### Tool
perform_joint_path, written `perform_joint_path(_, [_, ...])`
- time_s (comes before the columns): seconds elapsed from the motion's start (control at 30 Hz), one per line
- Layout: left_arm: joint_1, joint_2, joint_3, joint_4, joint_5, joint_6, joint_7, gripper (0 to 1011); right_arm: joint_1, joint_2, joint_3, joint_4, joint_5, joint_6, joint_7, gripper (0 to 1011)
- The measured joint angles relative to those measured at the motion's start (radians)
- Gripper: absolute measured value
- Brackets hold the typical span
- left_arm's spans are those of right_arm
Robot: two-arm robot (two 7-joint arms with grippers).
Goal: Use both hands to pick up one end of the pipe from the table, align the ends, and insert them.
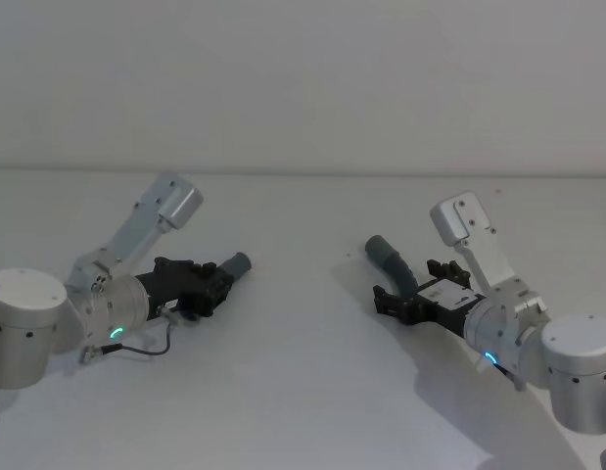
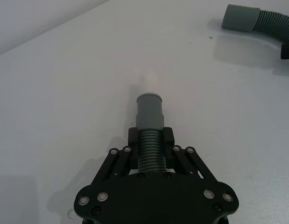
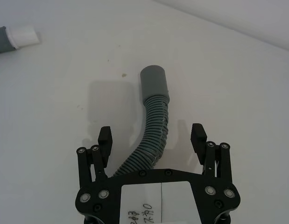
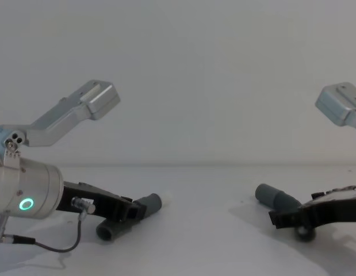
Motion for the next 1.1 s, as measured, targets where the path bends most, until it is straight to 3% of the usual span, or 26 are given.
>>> perform_joint_path(0.9, [0.0, 0.0, 0.0, 0.0, 0.0, 0.0, 0.0, 300, 0.009, -0.043, 0.028, 0.029, 0.016, 0.034, 0.007, 998])
perform_joint_path(1.1, [0.0, 0.0, 0.0, 0.0, 0.0, 0.0, 0.0, 300, 0.009, -0.045, 0.03, 0.03, 0.017, 0.036, 0.007, 866])
